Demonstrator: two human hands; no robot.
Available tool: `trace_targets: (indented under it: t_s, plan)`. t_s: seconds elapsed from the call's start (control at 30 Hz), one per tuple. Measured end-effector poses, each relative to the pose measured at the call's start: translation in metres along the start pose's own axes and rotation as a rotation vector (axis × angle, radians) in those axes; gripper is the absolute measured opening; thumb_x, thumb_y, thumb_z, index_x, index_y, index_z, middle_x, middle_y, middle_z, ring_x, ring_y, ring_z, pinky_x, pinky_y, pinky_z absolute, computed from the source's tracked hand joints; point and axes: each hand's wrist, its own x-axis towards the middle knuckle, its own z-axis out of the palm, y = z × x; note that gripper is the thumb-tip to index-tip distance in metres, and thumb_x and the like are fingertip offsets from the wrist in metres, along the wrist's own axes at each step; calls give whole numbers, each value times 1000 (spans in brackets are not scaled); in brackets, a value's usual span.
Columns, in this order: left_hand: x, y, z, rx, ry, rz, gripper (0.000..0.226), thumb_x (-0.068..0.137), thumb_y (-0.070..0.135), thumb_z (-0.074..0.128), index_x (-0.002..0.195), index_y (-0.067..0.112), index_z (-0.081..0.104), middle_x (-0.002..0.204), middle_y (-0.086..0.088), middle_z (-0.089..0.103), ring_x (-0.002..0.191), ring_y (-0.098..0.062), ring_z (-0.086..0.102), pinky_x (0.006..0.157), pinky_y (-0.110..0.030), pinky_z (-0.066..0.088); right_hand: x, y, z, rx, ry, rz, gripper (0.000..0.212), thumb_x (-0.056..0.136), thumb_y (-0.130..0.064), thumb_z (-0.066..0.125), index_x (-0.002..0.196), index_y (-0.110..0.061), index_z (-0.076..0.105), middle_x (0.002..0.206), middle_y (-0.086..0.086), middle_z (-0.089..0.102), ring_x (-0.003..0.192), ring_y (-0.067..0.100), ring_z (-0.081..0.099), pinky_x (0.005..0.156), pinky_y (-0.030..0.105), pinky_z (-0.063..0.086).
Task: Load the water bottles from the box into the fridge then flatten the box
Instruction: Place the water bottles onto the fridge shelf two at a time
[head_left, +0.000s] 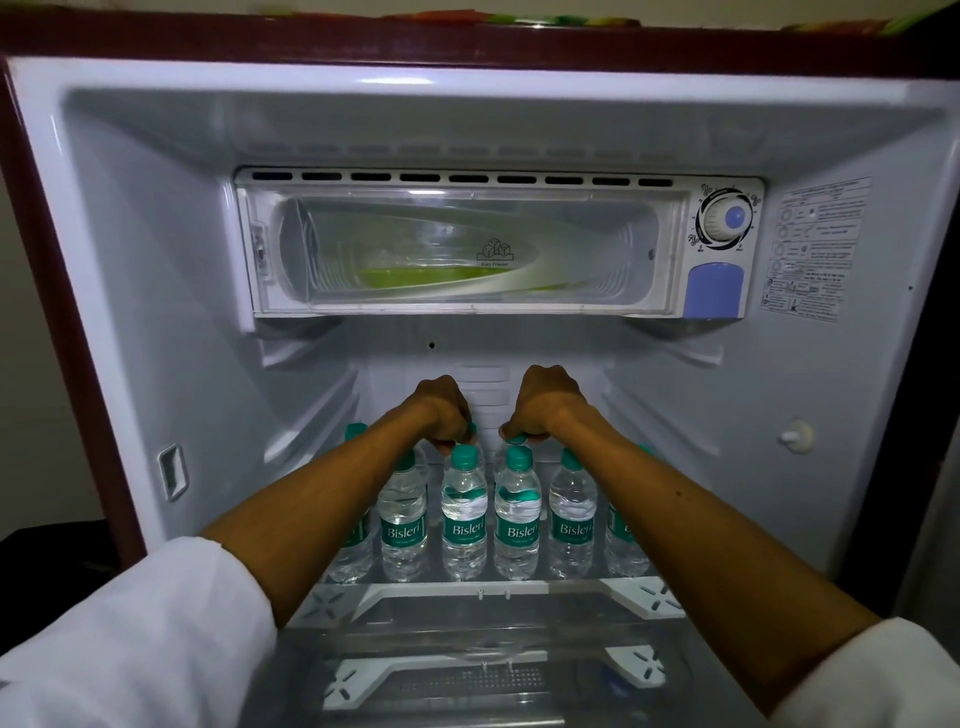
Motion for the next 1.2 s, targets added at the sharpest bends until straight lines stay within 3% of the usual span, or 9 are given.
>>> trace_targets:
  t_s: [0.13, 0.33, 0.53, 0.63, 0.73, 0.83, 0.93, 1.03, 1.2]
  plan:
    - [-3, 0, 1, -6, 23, 1, 41, 84, 21, 74, 122, 7, 64, 121, -11, 65, 104, -24, 64, 91, -30, 54, -1, -3, 0, -12, 5, -1, 56, 80, -40, 78, 122, -11, 56, 111, 7, 61, 88, 19, 56, 84, 27, 50]
    - [-14, 4, -7, -102, 13, -3, 45, 84, 15, 73, 125, 5, 58, 121, -16, 59, 102, -30, 65, 84, -36, 59, -4, -1, 2, -16, 30, 8, 53, 83, -51, 71, 115, -10, 56, 102, 7, 59, 82, 18, 53, 74, 27, 47]
    - [-23, -1, -26, -78, 122, 6, 33, 88, 6, 66, 120, 9, 61, 122, -15, 57, 94, -30, 64, 64, -29, 58, -2, 1, -9, 225, 72, 29, 50, 97, -52, 47, 75, -8, 56, 86, 10, 64, 78, 24, 63, 69, 30, 48]
    - [-27, -6, -27, -52, 149, 10, 34, 89, 2, 60, 123, 8, 60, 123, -13, 57, 101, -30, 61, 74, -29, 56, -3, 4, -12, 228, -9, -5, 40, 95, -44, 57, 90, -5, 64, 89, 11, 68, 75, 23, 67, 73, 31, 58]
    - [-29, -11, -26, -47, 182, 30, 35, 91, 4, 56, 126, 7, 58, 127, -13, 57, 112, -29, 57, 90, -30, 50, -4, 5, -11, 195, 4, -14, 45, 97, -47, 50, 73, -10, 52, 82, 10, 58, 75, 24, 59, 69, 30, 49]
    - [-31, -16, -28, -43, 204, 60, 33, 93, 9, 54, 126, 7, 59, 129, -13, 58, 115, -29, 56, 94, -29, 47, -8, 5, -11, 201, 40, -28, 52, 100, -51, 39, 66, -12, 45, 85, 12, 57, 83, 25, 55, 76, 32, 44]
    - [-38, -17, -30, -22, 233, 101, 31, 95, 17, 54, 124, 8, 60, 128, -12, 59, 115, -28, 56, 92, -28, 45, -19, 3, -11, 171, 58, -115, 56, 101, -53, 36, 95, -7, 67, 112, 16, 65, 98, 28, 57, 87, 36, 46]
    - [-51, -19, -30, 82, 278, 119, 35, 97, 25, 51, 126, 8, 57, 130, -14, 56, 118, -31, 53, 96, -33, 44, -41, -5, -10, 131, 112, -295, 57, 98, -58, 38, 135, -19, 56, 139, 12, 54, 125, 31, 49, 101, 40, 42]
    - [-87, -31, -27, 231, 353, 141, 42, 98, 28, 45, 132, 4, 51, 130, -20, 56, 119, -35, 52, 97, -45, 48, -86, -25, -3, -55, 118, -565, 59, 99, -54, 40, 143, -15, 47, 149, 11, 45, 132, 31, 45, 103, 46, 44]
